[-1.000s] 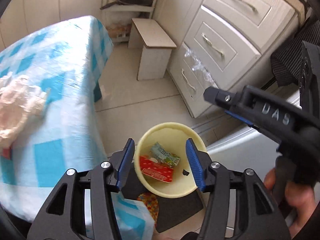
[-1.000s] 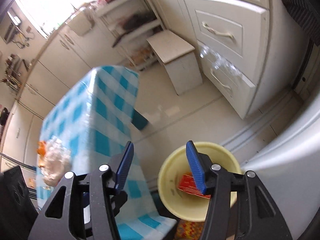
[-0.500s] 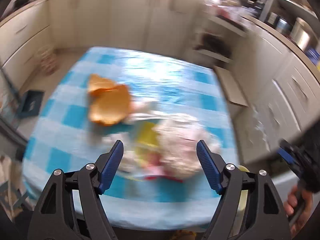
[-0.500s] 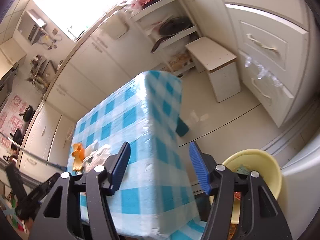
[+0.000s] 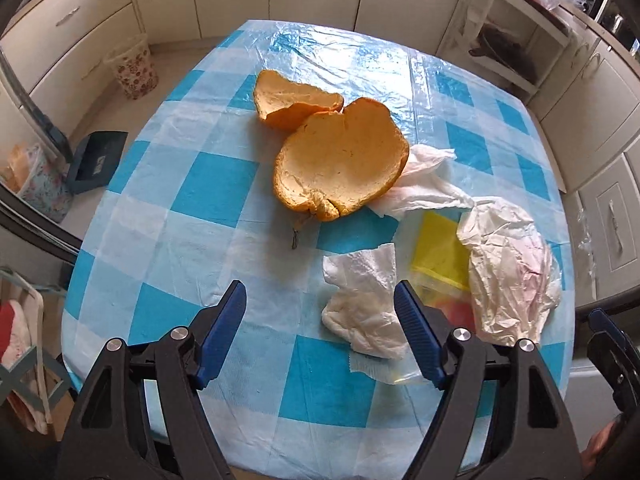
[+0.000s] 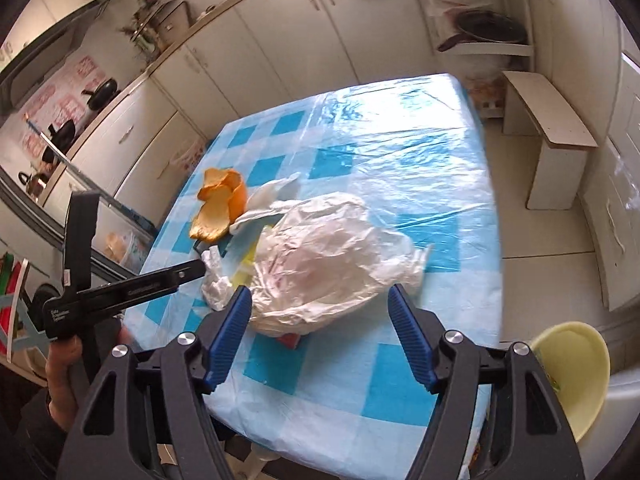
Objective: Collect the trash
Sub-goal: 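Grasp a white tissue with the left gripper while the right gripper grasps the white plastic bag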
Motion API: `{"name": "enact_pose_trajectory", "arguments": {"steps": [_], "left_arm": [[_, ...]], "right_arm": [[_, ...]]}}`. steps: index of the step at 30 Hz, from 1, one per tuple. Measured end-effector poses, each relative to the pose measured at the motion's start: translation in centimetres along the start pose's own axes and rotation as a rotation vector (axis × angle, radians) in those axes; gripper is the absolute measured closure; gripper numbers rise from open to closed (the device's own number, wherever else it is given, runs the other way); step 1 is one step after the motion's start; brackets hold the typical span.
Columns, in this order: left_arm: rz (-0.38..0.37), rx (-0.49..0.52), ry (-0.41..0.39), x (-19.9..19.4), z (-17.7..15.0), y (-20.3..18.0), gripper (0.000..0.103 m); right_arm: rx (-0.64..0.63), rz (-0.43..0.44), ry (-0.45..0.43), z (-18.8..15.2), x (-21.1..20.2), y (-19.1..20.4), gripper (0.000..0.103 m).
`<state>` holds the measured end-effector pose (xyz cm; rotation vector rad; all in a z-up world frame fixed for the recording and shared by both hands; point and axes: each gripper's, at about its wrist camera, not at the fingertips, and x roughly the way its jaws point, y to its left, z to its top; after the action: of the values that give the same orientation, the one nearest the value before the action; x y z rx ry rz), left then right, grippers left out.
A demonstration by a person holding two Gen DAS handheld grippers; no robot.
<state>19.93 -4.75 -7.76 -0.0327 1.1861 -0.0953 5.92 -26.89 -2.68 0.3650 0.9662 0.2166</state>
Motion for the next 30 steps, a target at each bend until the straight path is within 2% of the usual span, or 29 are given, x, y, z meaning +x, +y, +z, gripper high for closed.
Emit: {"name": "enact_pose_trajectory", "arguments": {"steps": [5, 7, 9, 10, 11, 14, 17, 22, 26, 30], "left_arm": [[0.008, 0.017, 0.026, 1.6, 0.0, -0.2, 0.03], [-0.003, 0.018, 0.025, 1.9, 0.0, 0.0, 0.034], [-0.009, 0.029, 0.023, 1.8, 0.0, 0.3, 0.056], [-0.014, 0.032, 0.022, 1.5, 0.0, 0.5, 0.062], [-0.027, 0.029, 0.024, 1.3, 0.0, 0.9, 0.075], [-0.058, 0.007, 0.016, 0.5, 0.0, 2.3, 0.087], [-0.104, -0.034, 0.009, -0.5, 0.1, 4.5, 0.091], [-0.131, -0.093, -0.002, -1.3, 0.2, 7.2, 0.092], [-0.138, -0.107, -0.011, -1.5, 0.2, 7.8, 0.093], [-0.169, -0.106, -0.022, -2.0, 0.1, 7.8, 0.094]], "right_arm": [[-0.111, 0.001, 0.039, -0.1, 2.8, 3.8, 0.032], [-0.149, -0.024, 0.064, -0.4, 4.0, 4.6, 0.032], [-0.165, -0.047, 0.097, -0.8, 5.2, 4.9, 0.041], [-0.16, -0.043, 0.117, -0.8, 5.8, 4.8, 0.061], [-0.145, -0.036, 0.132, -0.8, 6.1, 4.6, 0.064], [-0.103, 0.027, 0.111, -0.5, 5.5, 4.0, 0.067], [-0.054, 0.125, 0.068, 0.2, 4.0, 3.7, 0.068], [0.054, 0.247, 0.011, 1.0, 2.4, 2.3, 0.068], [0.142, 0.307, -0.035, 1.6, 1.4, 0.9, 0.068], [0.19, 0.317, -0.069, 1.9, 0.8, -0.1, 0.068]]}}
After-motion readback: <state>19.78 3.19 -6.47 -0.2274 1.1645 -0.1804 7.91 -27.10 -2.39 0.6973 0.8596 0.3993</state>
